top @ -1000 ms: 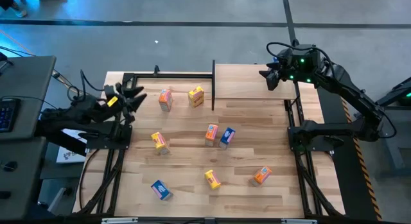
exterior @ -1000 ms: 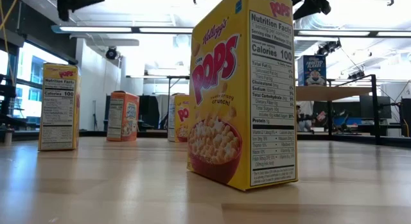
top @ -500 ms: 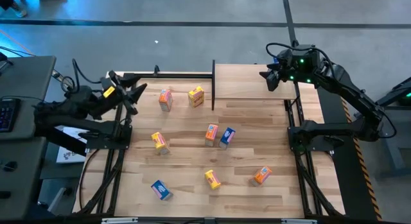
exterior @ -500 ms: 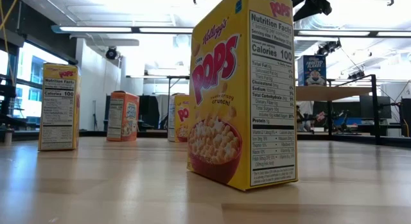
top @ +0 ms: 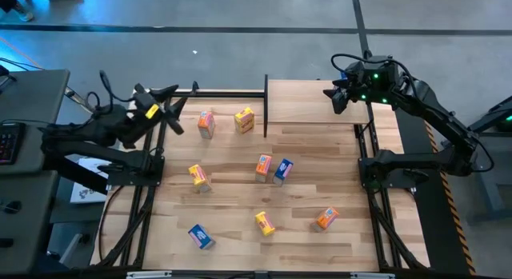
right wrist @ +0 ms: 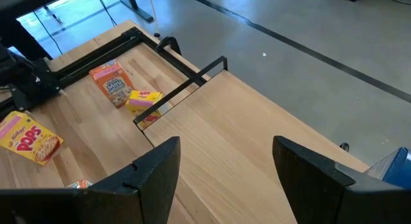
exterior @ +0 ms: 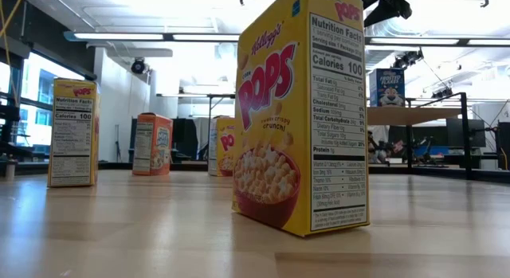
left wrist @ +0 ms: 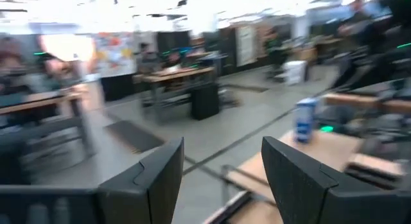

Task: Stack cereal on shelf
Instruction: Put the top orange cereal box on the shelf

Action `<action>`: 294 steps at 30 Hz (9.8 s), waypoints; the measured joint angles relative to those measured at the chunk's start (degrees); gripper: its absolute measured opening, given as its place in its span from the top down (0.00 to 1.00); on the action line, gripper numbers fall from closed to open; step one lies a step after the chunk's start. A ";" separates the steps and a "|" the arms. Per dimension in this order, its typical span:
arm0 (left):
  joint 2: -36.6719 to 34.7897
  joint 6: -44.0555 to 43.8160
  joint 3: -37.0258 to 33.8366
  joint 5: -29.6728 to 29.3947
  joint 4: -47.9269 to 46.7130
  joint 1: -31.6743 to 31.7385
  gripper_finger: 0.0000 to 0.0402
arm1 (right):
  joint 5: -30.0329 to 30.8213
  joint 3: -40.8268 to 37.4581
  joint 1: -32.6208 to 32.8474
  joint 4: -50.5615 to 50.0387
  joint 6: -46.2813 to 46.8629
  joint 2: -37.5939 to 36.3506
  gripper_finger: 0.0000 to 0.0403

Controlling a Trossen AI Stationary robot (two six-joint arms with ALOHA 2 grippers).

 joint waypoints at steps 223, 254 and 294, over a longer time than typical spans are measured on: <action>40.31 -47.81 10.75 38.53 -46.41 33.87 0.50 | 0.02 -0.13 0.00 -9.55 0.66 0.00 0.40; 40.31 -45.59 9.93 39.18 -44.55 33.92 0.50 | 0.02 -0.13 -0.01 -9.55 1.30 0.00 0.40; 40.31 -45.63 9.97 38.98 -44.58 33.92 0.50 | 0.02 -0.13 0.00 -9.53 1.11 0.00 0.40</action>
